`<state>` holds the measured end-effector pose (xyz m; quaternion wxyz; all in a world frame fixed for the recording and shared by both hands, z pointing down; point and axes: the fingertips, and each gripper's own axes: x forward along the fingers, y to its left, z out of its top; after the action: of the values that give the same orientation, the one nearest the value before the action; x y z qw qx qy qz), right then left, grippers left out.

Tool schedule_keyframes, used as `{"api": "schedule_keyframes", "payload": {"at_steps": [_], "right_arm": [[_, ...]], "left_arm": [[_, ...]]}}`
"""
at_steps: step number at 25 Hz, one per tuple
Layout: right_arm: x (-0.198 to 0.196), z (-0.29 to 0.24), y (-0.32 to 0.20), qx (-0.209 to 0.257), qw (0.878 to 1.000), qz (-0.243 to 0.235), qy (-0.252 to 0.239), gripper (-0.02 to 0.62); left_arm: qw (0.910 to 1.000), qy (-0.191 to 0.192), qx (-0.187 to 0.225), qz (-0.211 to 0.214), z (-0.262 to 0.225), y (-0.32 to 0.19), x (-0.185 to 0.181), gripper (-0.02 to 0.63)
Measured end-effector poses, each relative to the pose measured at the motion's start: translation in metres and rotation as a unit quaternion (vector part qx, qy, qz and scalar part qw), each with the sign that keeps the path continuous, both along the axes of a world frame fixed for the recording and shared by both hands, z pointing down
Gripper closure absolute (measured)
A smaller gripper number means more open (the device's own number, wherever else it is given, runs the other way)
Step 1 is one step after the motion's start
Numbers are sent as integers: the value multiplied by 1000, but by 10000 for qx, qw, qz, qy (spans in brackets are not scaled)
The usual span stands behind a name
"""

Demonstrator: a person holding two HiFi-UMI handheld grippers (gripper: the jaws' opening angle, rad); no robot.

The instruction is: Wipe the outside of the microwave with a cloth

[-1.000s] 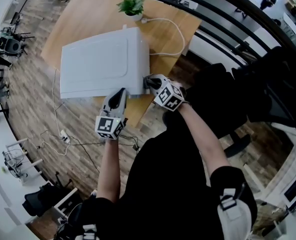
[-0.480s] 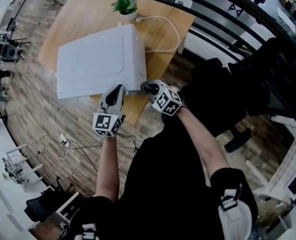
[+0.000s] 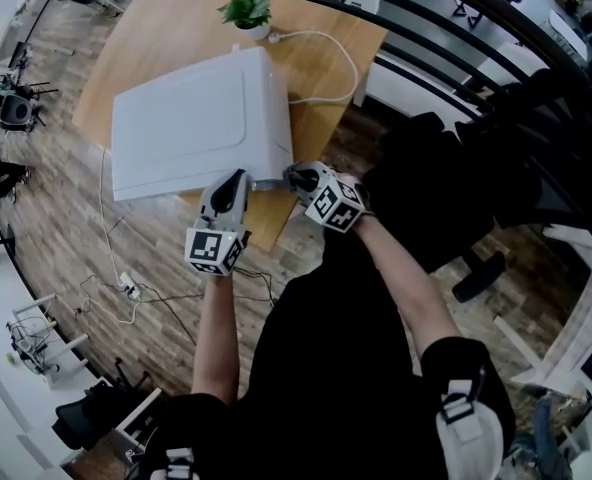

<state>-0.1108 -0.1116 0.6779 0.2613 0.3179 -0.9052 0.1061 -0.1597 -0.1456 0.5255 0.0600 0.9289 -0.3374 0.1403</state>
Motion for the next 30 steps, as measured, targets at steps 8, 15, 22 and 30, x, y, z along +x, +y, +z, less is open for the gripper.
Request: {"api": "schedule_keyframes", "payload": {"at_steps": [8, 15, 22, 30], "right_arm": [[4, 8, -13, -122, 9998, 129, 54, 565], [12, 13, -36, -137, 9992, 325, 171, 565], [19, 18, -58, -178, 9983, 465, 313, 565], [28, 23, -76, -213, 9978, 502, 385, 565]], "left_arm": [[10000, -47, 62, 57, 3, -1, -3, 603], [9997, -216, 85, 110, 1, 1, 0, 603], [9995, -281, -25, 133, 0, 1, 0, 603], [9992, -351, -87, 195, 7, 5, -5, 603]]}}
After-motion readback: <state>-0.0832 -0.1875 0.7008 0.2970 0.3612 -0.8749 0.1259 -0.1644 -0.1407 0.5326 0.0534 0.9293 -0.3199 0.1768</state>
